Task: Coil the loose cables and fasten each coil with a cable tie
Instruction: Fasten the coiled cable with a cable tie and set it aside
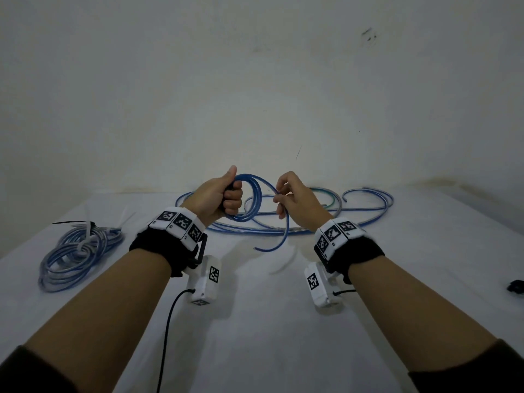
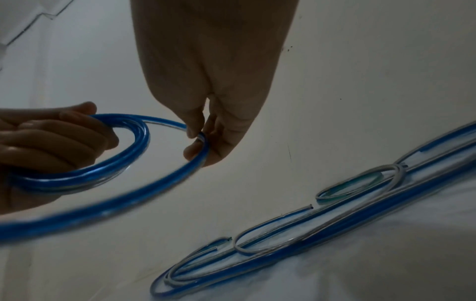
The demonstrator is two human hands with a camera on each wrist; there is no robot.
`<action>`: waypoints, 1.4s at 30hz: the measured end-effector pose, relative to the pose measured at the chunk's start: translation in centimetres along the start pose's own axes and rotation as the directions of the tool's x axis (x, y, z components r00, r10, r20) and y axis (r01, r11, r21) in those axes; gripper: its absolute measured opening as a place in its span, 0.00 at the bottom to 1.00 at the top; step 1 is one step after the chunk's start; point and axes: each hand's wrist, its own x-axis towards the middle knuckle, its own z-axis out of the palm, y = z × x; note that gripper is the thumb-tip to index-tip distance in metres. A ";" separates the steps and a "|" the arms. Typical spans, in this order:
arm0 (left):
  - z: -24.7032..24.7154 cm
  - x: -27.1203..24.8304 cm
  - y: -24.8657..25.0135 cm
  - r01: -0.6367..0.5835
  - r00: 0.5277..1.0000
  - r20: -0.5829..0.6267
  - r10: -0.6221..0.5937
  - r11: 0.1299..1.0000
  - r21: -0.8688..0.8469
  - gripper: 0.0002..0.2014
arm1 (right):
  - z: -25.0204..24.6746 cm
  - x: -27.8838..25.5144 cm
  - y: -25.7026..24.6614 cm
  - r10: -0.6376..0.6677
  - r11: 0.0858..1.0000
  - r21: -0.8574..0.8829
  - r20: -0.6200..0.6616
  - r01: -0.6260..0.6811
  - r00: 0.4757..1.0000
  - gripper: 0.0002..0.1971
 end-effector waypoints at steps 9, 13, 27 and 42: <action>-0.7 0.8 0.1 -0.141 0.986 -0.127 0.107 0.943 -0.300 0.20 | -0.1 -0.9 1.1 -0.097 0.955 -0.261 0.179 0.142 0.979 0.13; 0.2 1.2 0.0 -0.142 0.987 -0.117 0.110 0.939 -0.312 0.21 | 0.6 -0.8 0.3 -0.226 0.900 -0.342 0.163 0.269 0.961 0.06; 2.0 1.3 -1.0 -0.225 0.972 -0.109 0.206 0.952 -0.208 0.08 | 2.6 -1.3 -1.2 -0.169 0.956 -0.223 0.117 0.192 0.979 0.07; 3.8 2.4 -1.6 -0.191 0.982 0.067 0.179 0.900 0.392 0.18 | -2.3 -1.1 -2.0 -0.228 0.970 -0.104 -0.064 0.221 0.972 0.15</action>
